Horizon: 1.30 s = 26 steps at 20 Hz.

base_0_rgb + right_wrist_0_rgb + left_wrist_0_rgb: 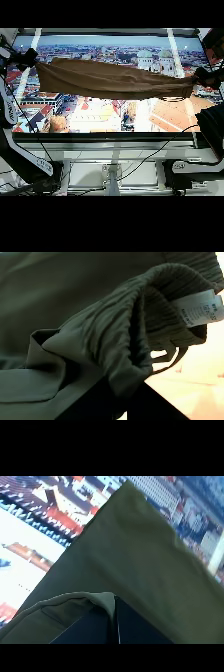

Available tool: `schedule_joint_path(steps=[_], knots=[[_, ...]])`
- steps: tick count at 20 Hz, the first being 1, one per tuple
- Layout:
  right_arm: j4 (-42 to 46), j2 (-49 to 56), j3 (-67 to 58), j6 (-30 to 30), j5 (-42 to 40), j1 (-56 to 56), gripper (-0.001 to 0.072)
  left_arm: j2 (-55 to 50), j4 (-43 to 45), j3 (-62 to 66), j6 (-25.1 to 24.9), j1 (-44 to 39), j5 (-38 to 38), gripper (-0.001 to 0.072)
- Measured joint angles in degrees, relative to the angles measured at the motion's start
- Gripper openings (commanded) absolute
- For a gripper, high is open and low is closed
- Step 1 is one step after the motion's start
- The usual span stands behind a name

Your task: Fold the clothes and pants, and hang the long-sleeved shirts on hangers.

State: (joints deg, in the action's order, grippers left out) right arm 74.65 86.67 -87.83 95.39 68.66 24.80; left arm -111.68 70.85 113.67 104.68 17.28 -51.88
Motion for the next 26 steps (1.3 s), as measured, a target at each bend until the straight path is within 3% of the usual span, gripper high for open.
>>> schedule_joint_path(steps=[7,14,15,17,20,23,26], knots=[[-5.6,7.7,-2.4,9.7,-15.9,-0.8,0.0032,-4.6,0.4,2.4,5.7,-2.1,9.5,0.0021],[-6.7,13.5,-2.6,16.4,-31.6,-4.4,0.0034,-8.7,-1.5,2.6,7.7,-6.3,22.4,0.003],[-6.8,14.0,-2.6,16.9,-33.8,-4.7,0.0075,-9.4,-1.6,2.6,7.8,-6.6,23.6,0.0155],[-6.8,14.7,-2.6,17.4,-37.4,-5.1,0.0523,-10.5,-1.9,2.6,7.9,-7.1,25.2,0.072],[-6.8,15.1,-2.7,17.4,-43.2,-5.3,0.0496,-10.8,-2.2,2.6,6.9,-6.9,26.8,0.0708],[-5.2,14.9,-2.7,12.7,-45.7,-5.4,0.0498,-9.2,-2.2,2.6,1.9,-5.6,26.1,0.0707],[-3.7,14.6,-2.7,8.6,-43.6,-5.0,0.0499,-7.3,-1.4,2.6,-1.6,-3.1,18.5,0.0711]])
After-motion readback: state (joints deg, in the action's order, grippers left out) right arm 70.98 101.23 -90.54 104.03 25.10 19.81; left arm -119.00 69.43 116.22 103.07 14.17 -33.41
